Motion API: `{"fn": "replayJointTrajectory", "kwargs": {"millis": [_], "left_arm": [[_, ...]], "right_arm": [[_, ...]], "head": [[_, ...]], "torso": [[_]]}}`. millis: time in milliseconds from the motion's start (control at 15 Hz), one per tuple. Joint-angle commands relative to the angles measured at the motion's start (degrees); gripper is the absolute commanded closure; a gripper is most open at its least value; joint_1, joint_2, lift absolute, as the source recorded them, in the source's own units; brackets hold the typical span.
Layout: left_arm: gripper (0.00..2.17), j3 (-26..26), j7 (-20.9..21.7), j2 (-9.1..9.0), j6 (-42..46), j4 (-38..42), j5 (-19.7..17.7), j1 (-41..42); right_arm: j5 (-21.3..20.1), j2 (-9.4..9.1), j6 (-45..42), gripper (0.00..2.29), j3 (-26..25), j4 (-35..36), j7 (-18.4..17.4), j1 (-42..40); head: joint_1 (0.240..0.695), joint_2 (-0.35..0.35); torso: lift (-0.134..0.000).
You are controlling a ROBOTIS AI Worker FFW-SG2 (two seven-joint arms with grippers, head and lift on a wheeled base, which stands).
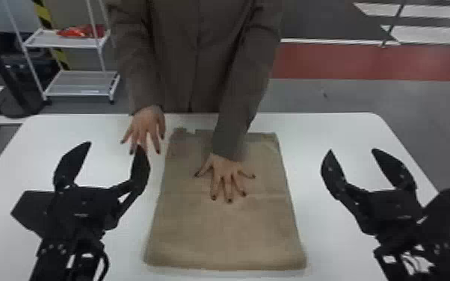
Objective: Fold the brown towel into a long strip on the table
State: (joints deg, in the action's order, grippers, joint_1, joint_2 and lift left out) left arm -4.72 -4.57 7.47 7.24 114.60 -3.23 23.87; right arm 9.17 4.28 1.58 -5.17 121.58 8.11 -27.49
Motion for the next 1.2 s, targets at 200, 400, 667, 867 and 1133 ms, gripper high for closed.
{"fn": "replayJointTrajectory", "kwargs": {"millis": [200,400,667,867,1133], "left_arm": [[0.08,0.3,0.0,0.0,-1.2,1.2,0.2,0.8],[0.08,0.2,0.0,-0.09,-1.2,0.9,0.2,0.8],[0.08,0.3,-0.1,0.0,-1.1,0.5,0.2,0.7],[0.08,0.3,-0.1,0.0,-1.1,0.1,0.2,0.5],[0.08,0.0,0.3,-0.09,-1.2,-2.7,-0.3,-1.6]], "right_arm": [[0.0,0.03,0.8,0.09,0.2,0.8,0.1,0.0],[-0.1,0.03,0.8,0.09,0.3,0.7,0.1,-0.1],[-0.1,-0.06,0.7,0.09,0.4,0.6,0.1,-0.1],[-0.2,-0.06,0.7,0.09,0.4,0.3,0.1,0.0],[-0.4,0.03,0.7,0.09,0.2,-1.2,0.1,0.8]], "head": [[0.695,-0.041],[0.695,-0.039],[0.695,-0.037],[0.695,-0.036],[0.695,-0.037]], "torso": [[-0.116],[-0.116],[-0.116],[-0.115],[-0.115]]}}
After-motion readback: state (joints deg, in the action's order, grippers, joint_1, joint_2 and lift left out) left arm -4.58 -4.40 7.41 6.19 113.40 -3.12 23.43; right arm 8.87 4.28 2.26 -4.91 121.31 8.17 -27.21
